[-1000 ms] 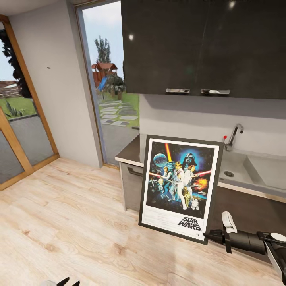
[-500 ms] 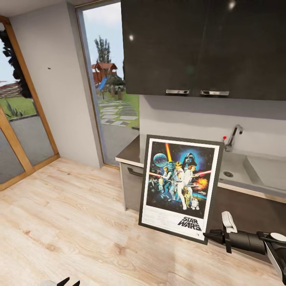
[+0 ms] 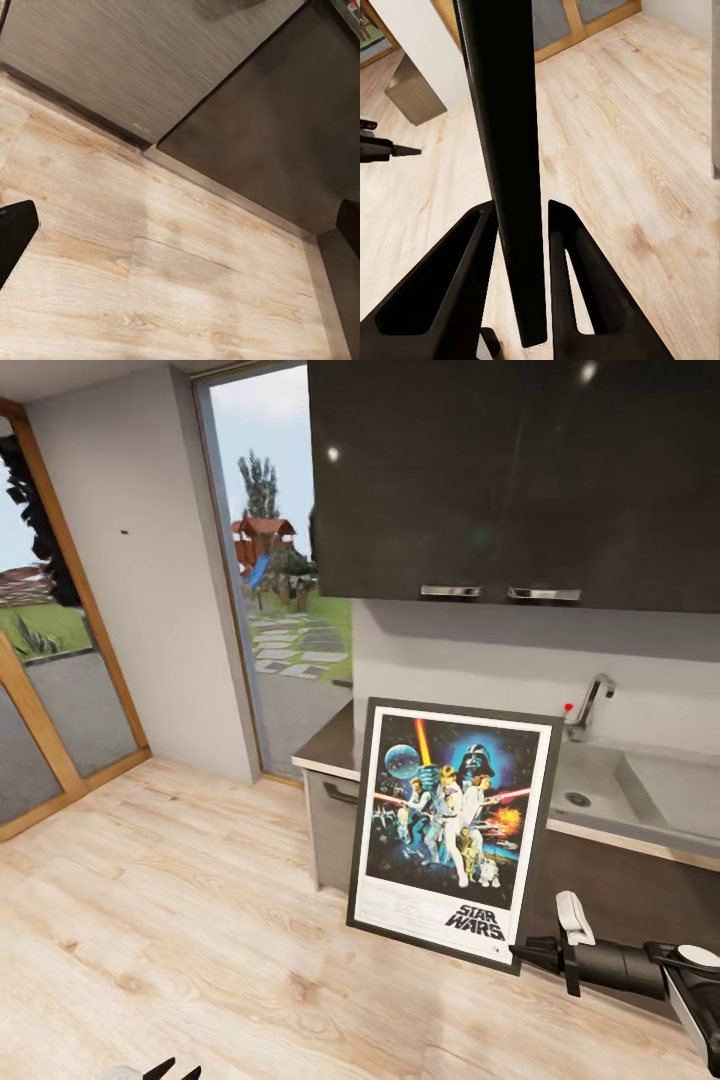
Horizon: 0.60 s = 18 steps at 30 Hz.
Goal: Pick up the poster from the kitchen countertop and hang it on one of the wall nails in the kitchen.
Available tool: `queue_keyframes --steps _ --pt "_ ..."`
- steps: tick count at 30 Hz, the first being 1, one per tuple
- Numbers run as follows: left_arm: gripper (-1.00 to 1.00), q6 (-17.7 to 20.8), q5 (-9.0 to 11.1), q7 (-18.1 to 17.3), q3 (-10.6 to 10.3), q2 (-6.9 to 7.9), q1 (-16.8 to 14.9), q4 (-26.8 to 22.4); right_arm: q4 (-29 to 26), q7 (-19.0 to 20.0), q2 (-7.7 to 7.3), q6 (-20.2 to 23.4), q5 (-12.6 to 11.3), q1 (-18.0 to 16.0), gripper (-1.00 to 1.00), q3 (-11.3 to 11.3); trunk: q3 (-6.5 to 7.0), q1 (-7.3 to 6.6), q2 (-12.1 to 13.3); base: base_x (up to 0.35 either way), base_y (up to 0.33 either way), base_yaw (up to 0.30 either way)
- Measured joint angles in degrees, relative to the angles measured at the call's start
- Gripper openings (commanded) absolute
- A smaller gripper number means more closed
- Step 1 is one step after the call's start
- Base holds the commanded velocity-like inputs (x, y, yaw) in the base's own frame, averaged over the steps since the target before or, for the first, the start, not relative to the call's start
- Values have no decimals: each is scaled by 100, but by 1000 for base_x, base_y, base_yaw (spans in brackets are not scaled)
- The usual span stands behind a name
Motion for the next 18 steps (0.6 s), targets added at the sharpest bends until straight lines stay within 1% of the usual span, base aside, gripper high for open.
queue_keyframes --steps 6,18 --pt "100 2 0 -1 -1 0 4 0 2 0 2 0 6 0 -100 6 0 0 0 80 251 0" --pt "100 5 1 -1 0 6 1 0 5 -1 3 0 6 0 -100 7 0 0 0 77 283 0"
